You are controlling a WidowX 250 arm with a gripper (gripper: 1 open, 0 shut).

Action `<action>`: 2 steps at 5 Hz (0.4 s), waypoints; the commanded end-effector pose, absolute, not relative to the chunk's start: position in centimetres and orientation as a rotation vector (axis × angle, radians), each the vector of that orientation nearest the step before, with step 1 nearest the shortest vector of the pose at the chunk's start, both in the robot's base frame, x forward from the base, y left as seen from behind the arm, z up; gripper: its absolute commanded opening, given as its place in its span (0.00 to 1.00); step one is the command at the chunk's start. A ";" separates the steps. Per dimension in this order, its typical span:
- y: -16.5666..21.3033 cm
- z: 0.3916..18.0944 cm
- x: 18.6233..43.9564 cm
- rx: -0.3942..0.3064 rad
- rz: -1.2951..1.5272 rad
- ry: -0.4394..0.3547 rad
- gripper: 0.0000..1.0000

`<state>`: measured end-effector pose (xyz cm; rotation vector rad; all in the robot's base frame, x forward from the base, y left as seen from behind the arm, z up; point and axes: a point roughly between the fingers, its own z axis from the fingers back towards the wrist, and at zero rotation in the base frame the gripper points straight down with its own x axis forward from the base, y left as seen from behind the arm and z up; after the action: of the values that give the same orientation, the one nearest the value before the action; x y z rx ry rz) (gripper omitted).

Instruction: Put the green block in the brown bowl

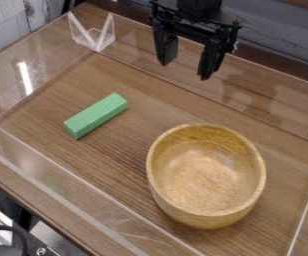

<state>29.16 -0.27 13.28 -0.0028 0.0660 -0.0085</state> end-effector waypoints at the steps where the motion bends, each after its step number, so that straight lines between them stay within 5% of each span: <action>1: 1.8 12.5 28.5 0.000 -0.047 0.067 1.00; 2: 4.7 11.1 27.3 0.006 -0.101 0.072 1.00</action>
<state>26.86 4.60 9.73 -0.0109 0.1246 -0.0882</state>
